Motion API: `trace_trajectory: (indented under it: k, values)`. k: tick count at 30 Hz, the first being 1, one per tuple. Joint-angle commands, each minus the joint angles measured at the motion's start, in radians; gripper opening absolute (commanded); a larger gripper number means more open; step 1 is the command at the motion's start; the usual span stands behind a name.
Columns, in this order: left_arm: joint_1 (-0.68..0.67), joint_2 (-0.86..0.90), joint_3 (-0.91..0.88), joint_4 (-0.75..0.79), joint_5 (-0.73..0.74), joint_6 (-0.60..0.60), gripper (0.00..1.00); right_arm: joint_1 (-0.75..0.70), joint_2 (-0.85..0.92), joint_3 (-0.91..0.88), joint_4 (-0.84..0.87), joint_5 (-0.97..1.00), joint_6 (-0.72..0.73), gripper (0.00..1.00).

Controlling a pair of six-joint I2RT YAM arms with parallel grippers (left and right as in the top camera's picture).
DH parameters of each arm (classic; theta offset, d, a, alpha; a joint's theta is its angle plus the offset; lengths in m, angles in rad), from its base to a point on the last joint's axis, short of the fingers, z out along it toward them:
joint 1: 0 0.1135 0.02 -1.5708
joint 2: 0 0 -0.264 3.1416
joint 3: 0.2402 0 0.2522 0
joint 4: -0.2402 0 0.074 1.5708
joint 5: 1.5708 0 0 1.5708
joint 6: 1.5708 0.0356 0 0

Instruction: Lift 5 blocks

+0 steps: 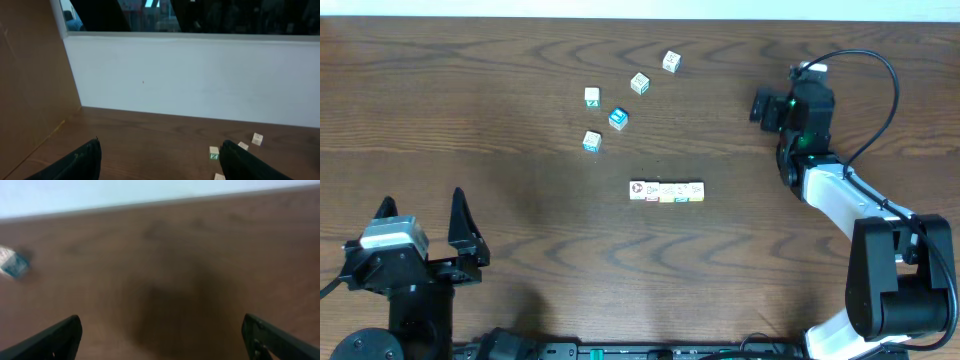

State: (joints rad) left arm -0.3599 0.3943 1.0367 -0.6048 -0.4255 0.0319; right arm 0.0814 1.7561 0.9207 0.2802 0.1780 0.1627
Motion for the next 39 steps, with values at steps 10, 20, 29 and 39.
trace_trajectory:
  k: [10,20,29,39]
  values:
    - [0.004,-0.003,0.008,-0.152,-0.009,-0.001,0.76,-0.009,-0.004,0.003,-0.386,0.016,-0.015,0.99]
    - [0.161,-0.148,-0.533,0.761,0.473,0.208,0.76,-0.009,-0.004,0.003,-0.464,0.016,-0.014,0.99]
    - [0.336,-0.372,-0.906,0.805,0.555,0.183,0.76,-0.009,-0.004,0.003,-0.464,0.016,-0.015,0.99]
    - [0.378,-0.393,-1.033,0.686,0.546,0.158,0.76,-0.009,-0.004,0.003,-0.464,0.016,-0.015,0.99]
